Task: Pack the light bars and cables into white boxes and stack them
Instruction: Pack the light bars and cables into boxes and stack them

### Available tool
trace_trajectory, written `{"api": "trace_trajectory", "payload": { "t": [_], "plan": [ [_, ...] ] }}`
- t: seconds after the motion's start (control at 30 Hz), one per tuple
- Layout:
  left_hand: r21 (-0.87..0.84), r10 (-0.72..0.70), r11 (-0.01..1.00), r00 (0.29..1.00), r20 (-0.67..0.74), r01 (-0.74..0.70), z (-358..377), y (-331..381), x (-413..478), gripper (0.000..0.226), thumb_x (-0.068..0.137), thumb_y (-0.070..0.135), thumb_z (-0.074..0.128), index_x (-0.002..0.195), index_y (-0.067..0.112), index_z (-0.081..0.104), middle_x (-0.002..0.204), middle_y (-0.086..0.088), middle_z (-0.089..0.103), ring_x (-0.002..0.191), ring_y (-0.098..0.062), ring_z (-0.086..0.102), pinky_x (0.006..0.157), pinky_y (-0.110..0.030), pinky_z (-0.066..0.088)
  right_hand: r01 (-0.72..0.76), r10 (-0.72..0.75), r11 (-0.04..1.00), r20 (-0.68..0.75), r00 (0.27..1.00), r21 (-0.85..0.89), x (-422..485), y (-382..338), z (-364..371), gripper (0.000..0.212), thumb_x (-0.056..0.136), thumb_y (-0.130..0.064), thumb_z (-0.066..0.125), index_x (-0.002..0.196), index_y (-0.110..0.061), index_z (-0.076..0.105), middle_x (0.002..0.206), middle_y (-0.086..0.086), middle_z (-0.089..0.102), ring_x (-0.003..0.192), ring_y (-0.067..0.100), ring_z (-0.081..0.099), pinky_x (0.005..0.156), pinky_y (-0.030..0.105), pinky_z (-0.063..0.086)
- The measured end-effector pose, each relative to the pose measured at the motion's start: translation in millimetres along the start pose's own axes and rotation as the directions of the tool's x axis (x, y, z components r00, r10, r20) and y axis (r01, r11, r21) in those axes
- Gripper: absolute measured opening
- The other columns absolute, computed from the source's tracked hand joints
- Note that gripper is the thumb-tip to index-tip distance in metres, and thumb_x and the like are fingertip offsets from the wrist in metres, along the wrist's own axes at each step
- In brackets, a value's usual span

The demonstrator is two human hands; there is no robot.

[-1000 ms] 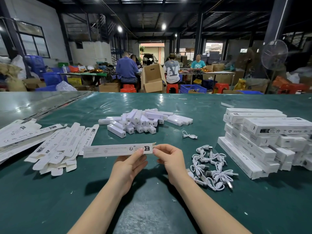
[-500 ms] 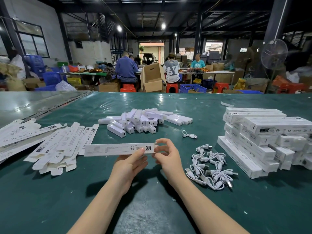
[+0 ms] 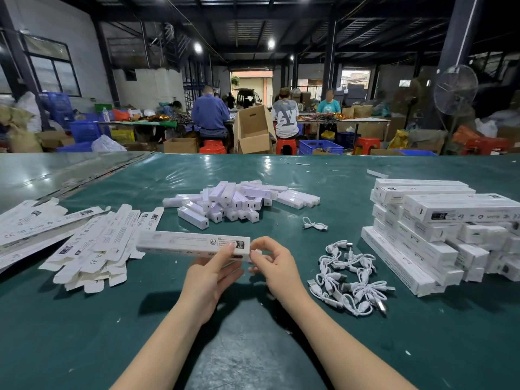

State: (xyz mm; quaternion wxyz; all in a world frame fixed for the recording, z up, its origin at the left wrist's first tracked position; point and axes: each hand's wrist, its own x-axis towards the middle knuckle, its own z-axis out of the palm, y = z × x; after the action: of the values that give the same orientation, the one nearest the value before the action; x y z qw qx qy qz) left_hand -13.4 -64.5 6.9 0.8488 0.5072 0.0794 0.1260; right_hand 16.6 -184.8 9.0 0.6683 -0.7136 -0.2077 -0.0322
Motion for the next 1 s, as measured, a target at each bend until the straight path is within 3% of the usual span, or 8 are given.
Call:
{"api": "trace_trajectory", "payload": {
  "t": [0.07,0.17,0.27,0.33,0.43,0.63,0.8,1.0],
  "plan": [
    [-0.02,-0.002,1.0,1.0,-0.018,0.002,-0.1,0.2,0.2,0.012,0.086,0.014,0.062,0.096,0.01,0.061,0.09,-0.01,0.072,0.074,-0.017,0.07,0.059,-0.023,0.056,0.057,-0.06,0.998,-0.106,0.993,-0.028,-1.3,-1.0,0.4,0.031,0.083,-0.001,0.06,0.07,-0.029,0.059,0.078,-0.003,0.058,0.068,0.019,0.052,0.071,0.036,0.048],
    [-0.016,0.011,1.0,1.0,-0.029,-0.011,1.1,-0.3,-0.5,0.009,0.086,0.015,0.062,0.095,0.013,0.062,0.089,-0.008,0.071,0.075,-0.017,0.069,0.058,-0.022,0.055,0.147,-0.159,0.986,-0.188,0.969,-0.077,-2.3,-1.8,0.1,0.027,0.079,-0.001,0.065,0.074,-0.028,0.063,0.074,-0.012,0.059,0.059,0.002,0.049,0.062,0.017,0.042],
    [-0.002,0.033,0.999,0.999,-0.026,-0.033,1.9,-1.3,-2.0,0.01,0.086,0.014,0.062,0.096,0.014,0.06,0.088,-0.004,0.071,0.071,-0.013,0.07,0.057,-0.021,0.055,0.118,-0.128,0.991,-0.211,0.969,-0.061,-2.4,-1.9,0.5,0.027,0.079,0.002,0.064,0.073,-0.024,0.065,0.068,-0.009,0.06,0.055,0.002,0.05,0.06,0.013,0.041],
    [0.02,0.045,0.999,0.998,-0.038,-0.044,2.0,-1.9,-2.5,0.012,0.086,0.012,0.062,0.097,0.014,0.059,0.091,-0.004,0.07,0.073,-0.013,0.07,0.059,-0.022,0.055,0.04,-0.019,0.992,-0.171,0.985,0.12,-1.0,-4.3,-0.2,0.025,0.081,0.004,0.062,0.073,-0.019,0.066,0.062,-0.006,0.061,0.051,0.003,0.051,0.059,0.017,0.046],
    [0.048,0.069,0.997,0.996,-0.053,-0.067,1.7,-3.1,-3.7,0.012,0.084,0.009,0.064,0.093,0.015,0.059,0.089,-0.002,0.069,0.073,-0.013,0.069,0.062,-0.024,0.055,-0.08,0.101,0.908,-0.03,0.994,0.41,0.4,-6.0,-2.7,0.02,0.087,0.005,0.054,0.078,-0.009,0.066,0.055,-0.009,0.062,0.054,0.002,0.058,0.058,0.018,0.051],
    [0.063,0.042,0.997,0.998,0.05,-0.046,-0.2,-3.2,-5.0,0.013,0.082,0.009,0.064,0.095,0.009,0.063,0.089,-0.004,0.071,0.075,-0.013,0.07,0.062,-0.023,0.056,-0.134,0.167,0.817,-0.009,0.986,0.561,1.0,-4.5,-5.6,0.021,0.086,0.009,0.052,0.083,-0.009,0.063,0.065,0.001,0.065,0.056,0.007,0.061,0.055,0.017,0.05],
    [0.04,0.039,0.998,0.999,0.03,-0.04,0.5,-5.0,-2.2,0.008,0.082,0.005,0.063,0.09,0.008,0.063,0.084,-0.005,0.073,0.074,-0.016,0.071,0.065,-0.024,0.057,-0.083,0.125,0.918,-0.083,0.989,0.388,2.1,1.7,-2.0,0.018,0.088,0.003,0.056,0.077,-0.012,0.057,0.069,0.002,0.06,0.053,0.0,0.057,0.057,0.017,0.05],
    [0.013,0.059,0.998,0.998,0.026,-0.059,2.8,-7.5,-3.1,0.009,0.082,0.001,0.062,0.09,0.006,0.063,0.082,-0.007,0.073,0.075,-0.018,0.071,0.067,-0.024,0.058,-0.079,0.146,0.91,-0.136,0.98,0.407,3.2,1.7,-1.4,0.02,0.088,0.002,0.055,0.071,-0.009,0.055,0.067,0.004,0.06,0.054,0.003,0.059,0.055,0.016,0.05]
  ]
}}
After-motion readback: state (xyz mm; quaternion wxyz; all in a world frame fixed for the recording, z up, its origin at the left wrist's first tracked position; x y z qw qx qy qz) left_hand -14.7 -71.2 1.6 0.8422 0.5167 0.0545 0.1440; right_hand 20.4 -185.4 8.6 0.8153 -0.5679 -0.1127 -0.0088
